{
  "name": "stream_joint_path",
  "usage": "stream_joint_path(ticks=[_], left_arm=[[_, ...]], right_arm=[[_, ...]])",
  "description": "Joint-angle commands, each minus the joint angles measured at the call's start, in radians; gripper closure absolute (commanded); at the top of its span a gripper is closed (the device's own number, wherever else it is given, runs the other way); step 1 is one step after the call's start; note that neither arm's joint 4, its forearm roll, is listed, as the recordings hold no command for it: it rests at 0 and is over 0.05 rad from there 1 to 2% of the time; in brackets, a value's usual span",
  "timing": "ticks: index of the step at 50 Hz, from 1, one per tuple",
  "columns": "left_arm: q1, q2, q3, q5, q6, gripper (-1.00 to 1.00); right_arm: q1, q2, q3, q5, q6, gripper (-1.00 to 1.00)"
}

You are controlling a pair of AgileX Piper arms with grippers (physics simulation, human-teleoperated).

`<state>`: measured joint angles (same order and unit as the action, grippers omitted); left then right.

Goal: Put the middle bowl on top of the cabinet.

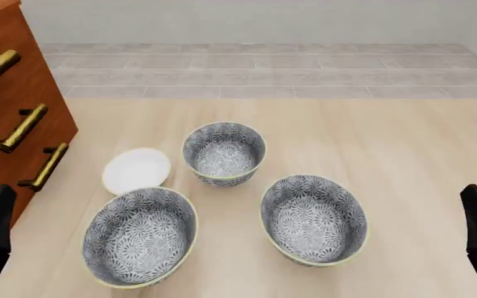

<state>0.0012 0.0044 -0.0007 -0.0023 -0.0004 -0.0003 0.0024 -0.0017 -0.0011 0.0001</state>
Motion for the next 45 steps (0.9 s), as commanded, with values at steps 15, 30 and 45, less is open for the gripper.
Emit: stream_joint_path(ticks=[15, 30, 45], left_arm=[[0.0, 0.023, -0.001, -0.009, -0.001, -1.0], [-0.051, 0.103, -0.028, -0.026, 0.007, -1.0], [-0.173, 0.238, -0.143, 0.013, 0.006, -1.0]], right_arm=[[-0.006, 0.015, -0.004, -0.011, -0.007, -1.0], [-0.008, 0.008, -0.002, -0.004, -0.018, -1.0], [-0.009, 0.017, 0.0, -0.009, -0.027, -1.0]])
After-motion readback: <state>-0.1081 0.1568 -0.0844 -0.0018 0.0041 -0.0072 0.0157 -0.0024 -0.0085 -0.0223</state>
